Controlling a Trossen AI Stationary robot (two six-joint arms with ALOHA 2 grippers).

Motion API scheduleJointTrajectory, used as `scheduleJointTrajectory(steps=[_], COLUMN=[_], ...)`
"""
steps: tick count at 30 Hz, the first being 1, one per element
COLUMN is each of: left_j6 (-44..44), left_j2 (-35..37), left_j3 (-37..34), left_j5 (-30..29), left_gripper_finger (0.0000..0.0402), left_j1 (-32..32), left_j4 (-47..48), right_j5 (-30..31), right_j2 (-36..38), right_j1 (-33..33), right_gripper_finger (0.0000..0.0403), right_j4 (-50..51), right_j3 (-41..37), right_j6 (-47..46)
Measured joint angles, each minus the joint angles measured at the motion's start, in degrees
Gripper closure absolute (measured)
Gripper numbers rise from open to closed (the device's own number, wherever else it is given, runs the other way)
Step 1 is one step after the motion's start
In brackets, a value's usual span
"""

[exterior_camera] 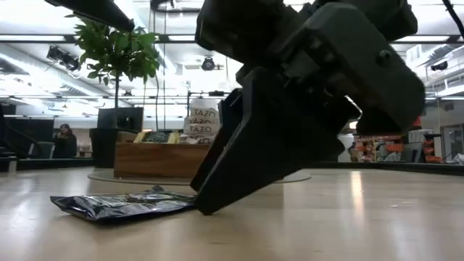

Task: Pick & Place Tea
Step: Put the violet tea bag into the wooden organizer

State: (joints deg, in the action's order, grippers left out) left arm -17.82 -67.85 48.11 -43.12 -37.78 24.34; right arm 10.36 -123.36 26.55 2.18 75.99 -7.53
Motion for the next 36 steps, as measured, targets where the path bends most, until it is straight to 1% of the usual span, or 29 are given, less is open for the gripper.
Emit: scheduleJointTrajectory(steps=[3, 9, 15, 23, 29, 36], left_j6=[0.0, 0.0, 0.0, 0.0, 0.0, 0.0], left_j2=[0.0, 0.0, 0.0, 0.0, 0.0, 0.0], left_j3=[0.0, 0.0, 0.0, 0.0, 0.0, 0.0], left_j5=[0.0, 0.0, 0.0, 0.0, 0.0, 0.0], left_gripper_finger=[0.0321, 0.0321, 0.0321, 0.0321, 0.0321, 0.0321], left_j1=[0.0, 0.0, 0.0, 0.0, 0.0, 0.0], left_j4=[0.0, -0.1, -0.1, -0.1, -0.1, -0.1], right_j5=[1.6, 1.9, -0.4, -2.0, -0.9, -1.2], right_j2=[-0.2, -0.3, -0.3, -0.4, -0.4, -0.3], right_j1=[0.2, 0.2, 0.0, -0.3, -1.1, -1.8], right_gripper_finger=[0.0133, 0.0133, 0.0137, 0.0158, 0.0172, 0.0193], right_j4=[-0.2, -0.8, -1.2, -2.4, -1.7, -1.1], right_j3=[0.1, 0.1, 0.0, 0.0, 0.0, 0.0], right_j6=[-0.9, -1.5, -6.0, -8.1, -8.3, -9.8])
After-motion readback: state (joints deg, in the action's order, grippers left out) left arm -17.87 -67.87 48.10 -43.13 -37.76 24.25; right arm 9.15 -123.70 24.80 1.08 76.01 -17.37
